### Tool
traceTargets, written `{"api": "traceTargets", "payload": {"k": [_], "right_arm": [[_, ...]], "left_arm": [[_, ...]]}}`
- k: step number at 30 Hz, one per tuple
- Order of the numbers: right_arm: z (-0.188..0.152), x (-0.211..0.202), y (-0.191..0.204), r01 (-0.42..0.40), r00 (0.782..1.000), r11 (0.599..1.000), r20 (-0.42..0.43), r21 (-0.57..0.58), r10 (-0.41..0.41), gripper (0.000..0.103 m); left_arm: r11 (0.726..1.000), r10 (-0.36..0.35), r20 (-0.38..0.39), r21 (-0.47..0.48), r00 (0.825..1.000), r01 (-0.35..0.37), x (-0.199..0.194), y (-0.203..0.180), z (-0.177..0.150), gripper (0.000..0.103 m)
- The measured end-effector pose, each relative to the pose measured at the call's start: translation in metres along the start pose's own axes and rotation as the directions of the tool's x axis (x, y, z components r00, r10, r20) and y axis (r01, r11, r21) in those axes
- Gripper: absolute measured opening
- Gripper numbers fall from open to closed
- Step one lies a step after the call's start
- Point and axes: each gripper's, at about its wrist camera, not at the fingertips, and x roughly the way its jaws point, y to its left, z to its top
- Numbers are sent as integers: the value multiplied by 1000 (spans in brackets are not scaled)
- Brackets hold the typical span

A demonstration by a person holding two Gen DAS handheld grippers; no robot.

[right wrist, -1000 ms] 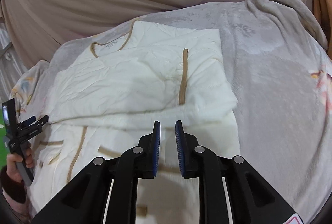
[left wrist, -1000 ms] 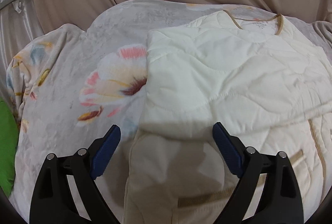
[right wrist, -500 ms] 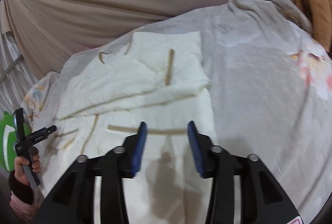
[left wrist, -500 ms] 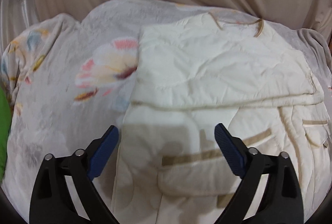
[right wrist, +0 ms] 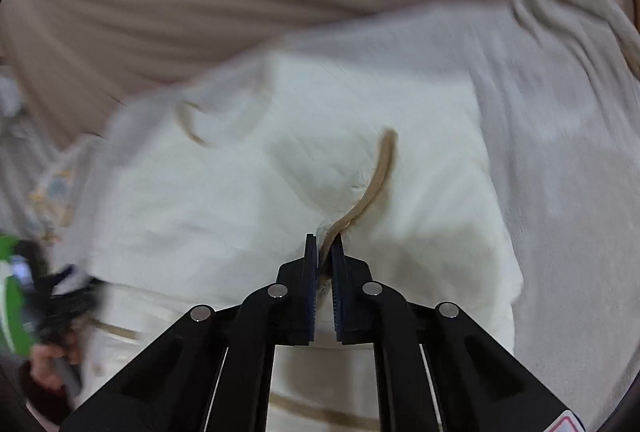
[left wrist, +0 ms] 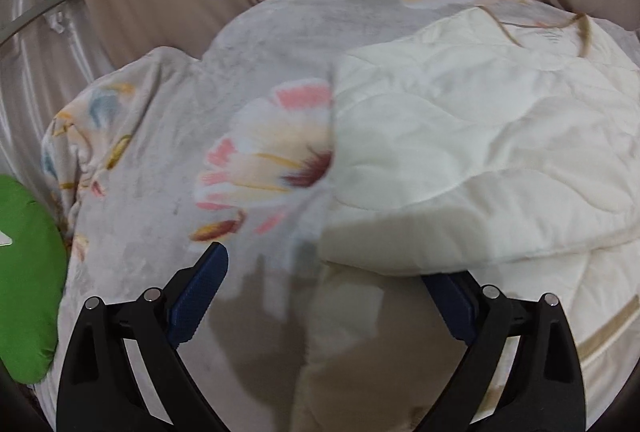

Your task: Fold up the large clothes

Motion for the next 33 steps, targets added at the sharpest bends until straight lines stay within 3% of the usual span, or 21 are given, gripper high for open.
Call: {"api": "traceTargets", "payload": {"k": [2,4,5,6,7,10,15,19,22,24,26,29,33], "right_arm": [[1,-14,-8,43,998,999,53,10,-44,6],[-8,14,-31,152,987,988,-48,13,-151,6],[-19,37,-48,211,969,977,-133,21,-207,6],[-30,54,-62,234,954,972,-198,26,-225,6],[-38,61,-71,208,957,977,-215,52,-192,5],[-32,40,-72,180,971,980,-176,88,-162,11],[-16,-9,-45,269,962,963,-43,-2,-269,18],[-2,-2,-2,97,994,995,-45,-33,-99,18],[-4,32,44,-14,995,995,-95,-103,4,18],[-16,57,71,-69,988,985,-149,-158,45,18],[-29,76,81,-57,981,976,-193,-212,15,17],[-41,89,56,30,974,969,-211,-245,-84,5],[-37,68,-23,86,971,994,-218,-73,-100,0]], "left_arm": [[1000,-16,-31,-15,999,16,10,4,-1,93],[999,-37,-56,-33,998,35,19,6,-4,93],[999,-39,-57,-37,998,36,21,5,-5,93],[999,-36,-56,-37,998,34,20,5,-5,93],[999,-32,-52,-36,998,30,19,4,-5,93],[998,-39,-40,-53,998,37,5,11,-8,92],[991,-133,100,-20,986,136,-67,21,-6,90],[974,-223,170,-3,960,227,-89,0,21,92],[963,-267,139,-3,954,270,-66,-35,39,92],[964,-266,93,-2,960,267,-40,-55,44,92],[974,-225,60,14,972,225,-19,-65,41,92],[985,-174,53,27,983,173,2,-55,27,94],[971,-224,0,-89,975,223,19,-17,13,94]]}}
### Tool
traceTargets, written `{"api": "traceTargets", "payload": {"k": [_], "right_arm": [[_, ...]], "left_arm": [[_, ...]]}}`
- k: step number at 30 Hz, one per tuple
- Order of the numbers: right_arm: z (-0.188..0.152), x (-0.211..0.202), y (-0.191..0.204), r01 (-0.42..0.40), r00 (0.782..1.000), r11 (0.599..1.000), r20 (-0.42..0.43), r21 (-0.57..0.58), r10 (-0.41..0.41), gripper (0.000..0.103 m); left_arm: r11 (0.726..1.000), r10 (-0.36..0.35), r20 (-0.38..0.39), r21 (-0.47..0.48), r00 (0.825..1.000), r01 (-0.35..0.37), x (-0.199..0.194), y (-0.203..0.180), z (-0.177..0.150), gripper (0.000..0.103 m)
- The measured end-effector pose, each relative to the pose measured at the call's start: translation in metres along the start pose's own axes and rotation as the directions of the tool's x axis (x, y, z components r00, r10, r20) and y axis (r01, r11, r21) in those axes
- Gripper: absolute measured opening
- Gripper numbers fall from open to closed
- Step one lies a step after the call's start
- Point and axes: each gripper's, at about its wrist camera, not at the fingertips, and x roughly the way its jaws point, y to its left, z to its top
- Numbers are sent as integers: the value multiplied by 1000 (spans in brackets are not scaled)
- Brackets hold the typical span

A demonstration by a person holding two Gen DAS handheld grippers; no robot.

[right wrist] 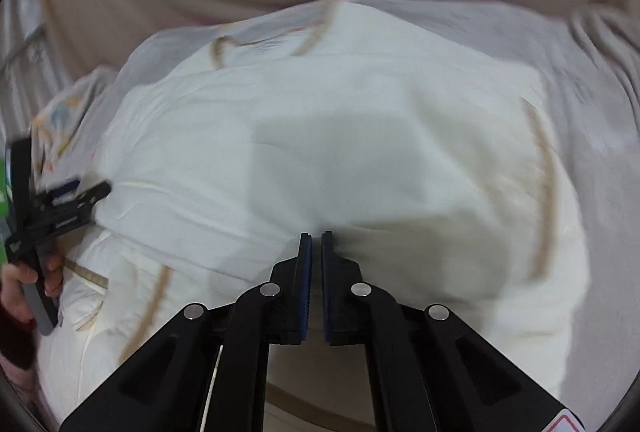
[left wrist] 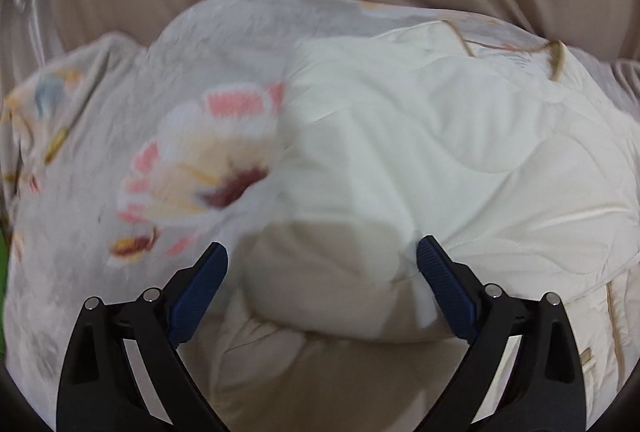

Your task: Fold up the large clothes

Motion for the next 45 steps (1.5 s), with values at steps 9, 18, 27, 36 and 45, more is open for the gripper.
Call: {"api": "traceTargets", "payload": {"k": [9,18,27,36,45], "right_arm": [[-65,-89,-75,119,992,974,27,191,-127,19],[-191,-172,-99,-86,996,950,15,299,85,60],[-232,-172,-57,-222,975,938,26,267,223,66],[-229,-170,-43,-151,989,955,39,256,146,50],[-235,-234,-30,-145,989,980,43,139,140,4]], "left_arm": [[998,-25,-28,-57,999,24,-40,28,-31,93],[918,-363,-169,-235,916,320,-117,85,-139,96],[901,-403,-158,-239,901,361,-147,69,-194,96],[923,-365,-148,-186,919,336,-158,62,-198,73],[884,-467,-153,-116,871,454,-217,81,-207,15]]}}
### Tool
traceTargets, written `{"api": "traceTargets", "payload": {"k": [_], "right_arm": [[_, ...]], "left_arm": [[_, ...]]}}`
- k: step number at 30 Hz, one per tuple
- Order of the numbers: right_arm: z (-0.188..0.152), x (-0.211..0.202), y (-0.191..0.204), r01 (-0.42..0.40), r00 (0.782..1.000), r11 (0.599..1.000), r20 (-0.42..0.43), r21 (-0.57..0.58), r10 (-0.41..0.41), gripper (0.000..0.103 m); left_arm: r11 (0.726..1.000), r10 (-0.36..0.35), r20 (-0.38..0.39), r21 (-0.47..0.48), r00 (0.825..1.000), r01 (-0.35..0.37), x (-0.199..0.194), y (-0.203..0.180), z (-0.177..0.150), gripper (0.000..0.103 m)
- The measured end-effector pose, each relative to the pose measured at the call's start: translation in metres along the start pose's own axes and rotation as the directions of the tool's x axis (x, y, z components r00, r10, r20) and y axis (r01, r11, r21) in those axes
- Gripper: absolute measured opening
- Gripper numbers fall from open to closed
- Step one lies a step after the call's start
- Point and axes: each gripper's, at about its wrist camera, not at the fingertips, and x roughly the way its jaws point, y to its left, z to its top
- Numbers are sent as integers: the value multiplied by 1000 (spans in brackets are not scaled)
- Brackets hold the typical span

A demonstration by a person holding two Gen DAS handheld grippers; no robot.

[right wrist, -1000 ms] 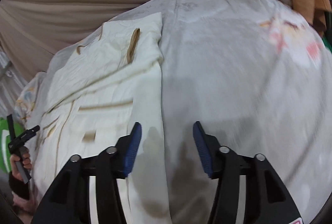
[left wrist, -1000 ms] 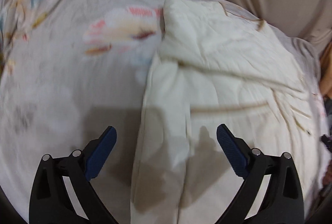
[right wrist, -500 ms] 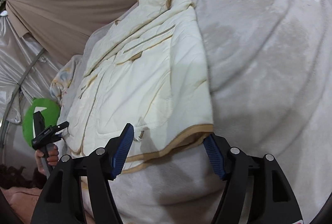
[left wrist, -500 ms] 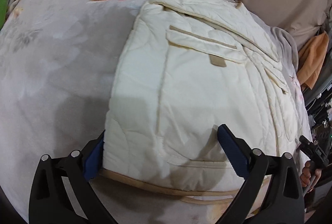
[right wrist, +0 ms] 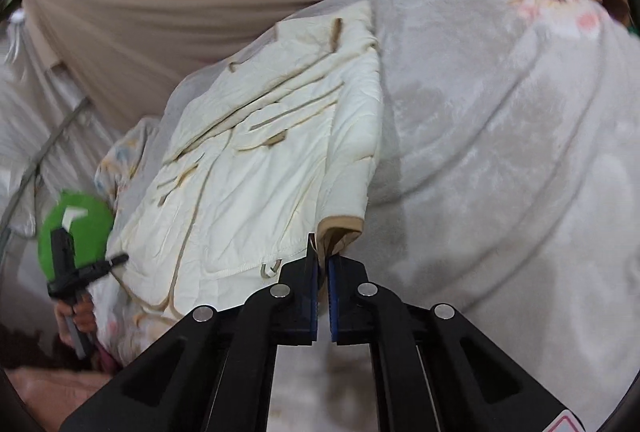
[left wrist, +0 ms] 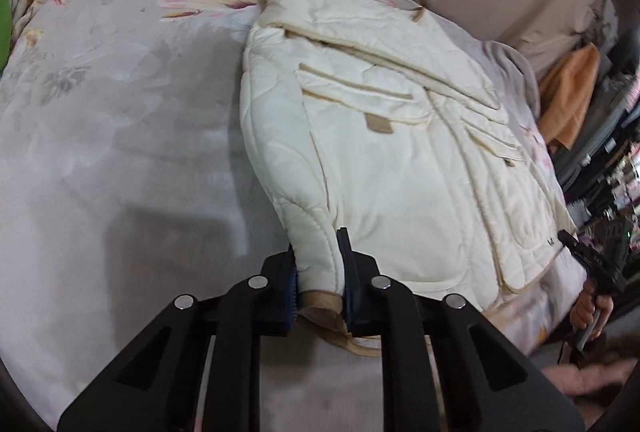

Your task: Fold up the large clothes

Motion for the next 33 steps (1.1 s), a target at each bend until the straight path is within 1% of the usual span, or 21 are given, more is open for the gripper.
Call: {"api": "traceTargets", "payload": {"k": [3,4,5,6,7,8,9,10,12,13,14,15,16,18,19,21,22,24,26,29,33], "right_arm": [[-11,-17,23,74,993,983,-79,-165,-89,6],[-11,-19,26,106,987,975,-95,-197,-126,6],[-7,-24,26,154,981,964,-82,-219,-175,8],[-1,-30,25,189,977,957,-54,-221,-206,17],[8,-37,23,222,973,950,-13,-218,-231,30],[19,-46,21,270,963,939,45,-211,-267,34],[34,-58,17,304,952,934,109,-190,-288,41],[50,-67,15,304,947,938,160,-168,-278,44],[84,-78,15,270,934,954,276,-130,-227,45],[101,-77,16,225,934,966,312,-128,-176,47],[120,-69,19,162,937,977,331,-137,-109,45],[137,-58,24,117,942,982,330,-151,-61,38],[154,-41,31,89,947,982,320,-168,-31,27],[189,8,55,74,964,968,267,-238,-8,18],[200,29,69,80,968,960,249,-270,-11,16],[226,80,95,73,980,940,201,-332,-5,16],[240,108,106,49,986,936,165,-349,10,16],[263,158,128,16,994,934,106,-356,23,17],[285,212,146,-22,999,936,29,-353,34,21],[308,283,168,-29,999,941,-51,-337,13,28],[317,361,195,-84,984,950,-173,-301,33,36]], "left_arm": [[998,1,-21,64,1000,0,-27,-10,-10,18],[998,25,-6,54,1000,-25,-40,-10,-7,24],[997,70,31,35,997,-71,-50,-8,-3,29],[993,118,100,13,988,-120,-66,-4,4,33],[988,151,184,-10,971,-152,-83,0,13,47],[983,181,252,-31,951,-179,-97,3,24,64],[979,202,301,-50,932,-196,-106,5,35,67],[979,204,333,-52,921,-198,-109,5,47,68],[978,205,374,-31,905,-209,-104,-1,78,68],[974,211,394,-10,895,-225,-95,-6,97,68],[970,217,406,10,888,-242,-82,-13,114,68],[967,220,413,30,884,-254,-67,-20,133,68],[966,211,407,55,889,-254,-49,-27,150,68],[964,190,363,108,912,-244,-4,-44,190,68],[960,188,342,132,920,-246,18,-55,208,67],[949,192,319,182,928,-259,56,-71,232,65],[938,206,311,209,928,-278,79,-80,247,65],[928,222,290,231,931,-293,117,-87,274,64],[929,232,243,232,942,-288,151,-84,292,64],[937,259,170,194,951,-290,195,-68,309,63],[940,296,112,145,949,-310,230,-36,313,63]]}}
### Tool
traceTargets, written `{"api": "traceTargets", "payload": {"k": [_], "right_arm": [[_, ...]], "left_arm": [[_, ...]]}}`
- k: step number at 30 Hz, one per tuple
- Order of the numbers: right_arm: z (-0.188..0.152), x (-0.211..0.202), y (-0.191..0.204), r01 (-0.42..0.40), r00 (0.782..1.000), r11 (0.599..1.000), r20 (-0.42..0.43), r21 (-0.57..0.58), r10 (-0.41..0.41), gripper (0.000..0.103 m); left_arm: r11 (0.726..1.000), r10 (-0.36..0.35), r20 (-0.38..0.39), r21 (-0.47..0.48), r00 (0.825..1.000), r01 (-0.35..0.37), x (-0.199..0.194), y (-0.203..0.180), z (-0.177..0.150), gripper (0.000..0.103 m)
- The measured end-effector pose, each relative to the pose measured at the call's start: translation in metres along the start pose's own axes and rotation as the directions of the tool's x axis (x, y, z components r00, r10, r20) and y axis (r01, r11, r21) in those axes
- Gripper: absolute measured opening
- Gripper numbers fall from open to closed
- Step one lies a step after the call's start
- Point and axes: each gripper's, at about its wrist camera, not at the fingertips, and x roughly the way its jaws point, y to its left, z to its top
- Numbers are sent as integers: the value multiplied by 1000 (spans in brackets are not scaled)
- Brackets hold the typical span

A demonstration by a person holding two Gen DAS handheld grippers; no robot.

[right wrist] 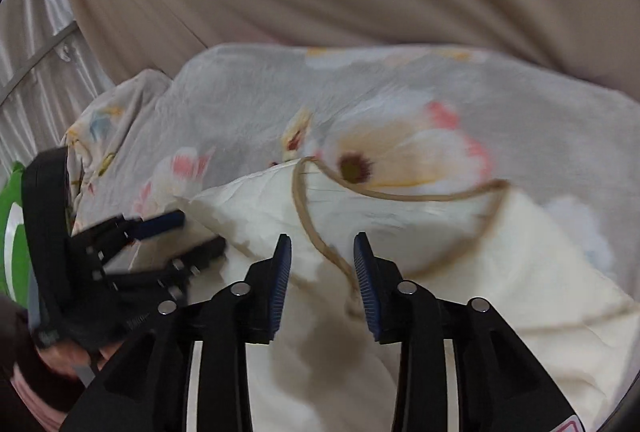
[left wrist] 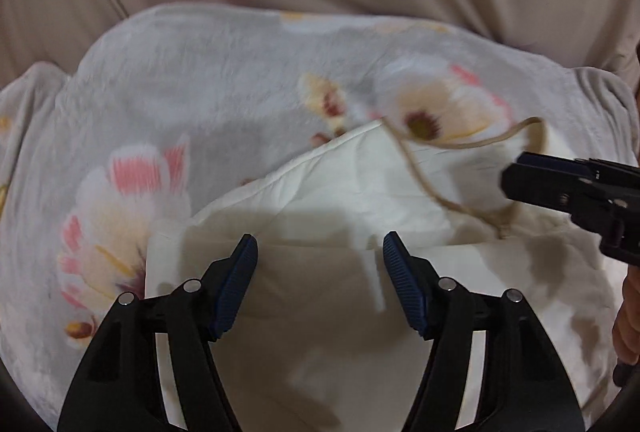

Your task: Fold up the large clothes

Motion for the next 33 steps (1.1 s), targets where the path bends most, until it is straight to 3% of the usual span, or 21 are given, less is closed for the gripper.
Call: {"api": "traceTargets", "payload": {"k": [4,5,7,8,9,11,14,16,18,19,22,25,30,33], "right_arm": [[8,62,14,15,993,999,-117,-35,-19,38],[6,75,15,61,989,996,-134,-68,-69,33],[6,73,10,116,989,988,-81,-100,-124,13],[8,67,2,163,985,984,-54,-67,-167,11],[10,56,-11,226,974,974,-27,-3,-226,4],[6,22,-34,205,978,975,29,83,-208,4],[-12,-25,-53,185,979,981,75,58,-189,4],[-26,-42,-68,176,983,984,53,32,-178,6],[-37,-33,-90,236,971,971,-30,27,-236,6],[-41,-23,-103,270,960,962,-80,30,-267,0],[-45,-42,-143,310,950,932,-31,186,-310,0],[-48,-65,-147,275,958,930,16,245,-287,4],[-36,-43,-124,333,943,937,-11,102,-334,8],[-20,-35,-136,281,959,943,-20,179,-282,7]], "left_arm": [[1000,-7,-20,-19,1000,7,25,12,-8,65],[1000,-7,-17,-18,1000,7,25,13,-9,65],[1000,0,-12,-9,1000,0,25,12,-10,65],[1000,5,-11,-1,1000,-5,25,10,-11,65],[1000,9,-9,6,1000,-9,25,9,-10,65],[1000,12,-1,8,1000,-12,19,8,-9,64],[998,-58,49,-7,997,58,-6,10,-1,64],[998,-69,87,-2,994,69,-16,4,10,65],[999,-39,63,26,997,37,-5,-9,20,65],[999,-23,25,42,999,22,7,-14,23,65],[997,51,-54,62,997,-48,42,-17,21,67],[999,43,-33,31,999,-42,38,-11,20,68],[995,93,-14,38,996,-92,32,-19,21,69],[999,28,23,42,999,-29,16,-33,25,69]]}}
